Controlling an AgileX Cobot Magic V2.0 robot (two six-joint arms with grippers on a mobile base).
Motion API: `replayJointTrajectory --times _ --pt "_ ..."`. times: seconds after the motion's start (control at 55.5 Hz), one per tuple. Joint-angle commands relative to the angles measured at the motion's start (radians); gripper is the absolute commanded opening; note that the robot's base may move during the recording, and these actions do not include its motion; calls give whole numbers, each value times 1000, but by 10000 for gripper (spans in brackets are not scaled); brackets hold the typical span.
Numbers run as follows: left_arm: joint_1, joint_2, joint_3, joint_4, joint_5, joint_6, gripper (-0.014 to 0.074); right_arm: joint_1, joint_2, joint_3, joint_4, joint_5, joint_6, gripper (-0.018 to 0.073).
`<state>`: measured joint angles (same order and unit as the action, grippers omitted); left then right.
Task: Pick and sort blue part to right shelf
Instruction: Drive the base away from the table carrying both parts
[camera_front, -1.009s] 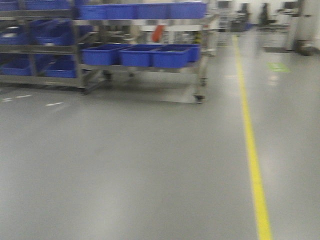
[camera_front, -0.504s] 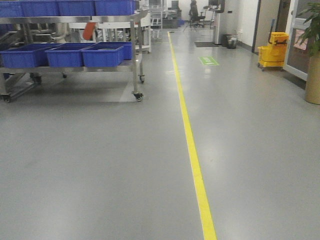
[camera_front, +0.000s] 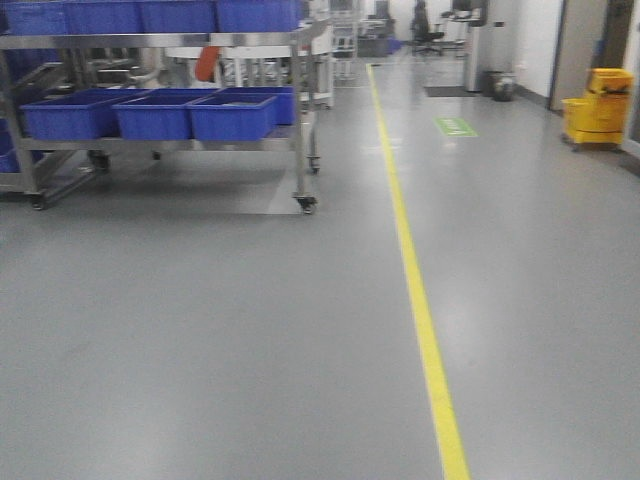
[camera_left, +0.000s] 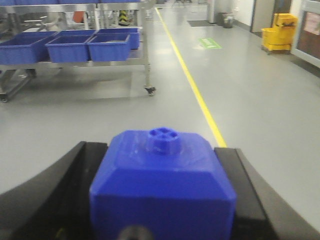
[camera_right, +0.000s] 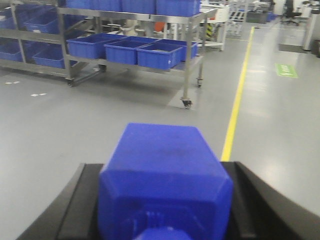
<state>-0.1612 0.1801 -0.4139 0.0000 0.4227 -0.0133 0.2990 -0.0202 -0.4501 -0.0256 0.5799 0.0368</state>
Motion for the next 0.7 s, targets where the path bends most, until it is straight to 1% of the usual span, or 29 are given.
replayJointTrajectory --times 0.0,0.684 --pt "1 15 -32 0 -95 1 332 -2 0 -23 -9 -99 -11 185" --pt "1 15 -32 0 -93 1 332 -1 0 -23 -9 -98 -11 185"
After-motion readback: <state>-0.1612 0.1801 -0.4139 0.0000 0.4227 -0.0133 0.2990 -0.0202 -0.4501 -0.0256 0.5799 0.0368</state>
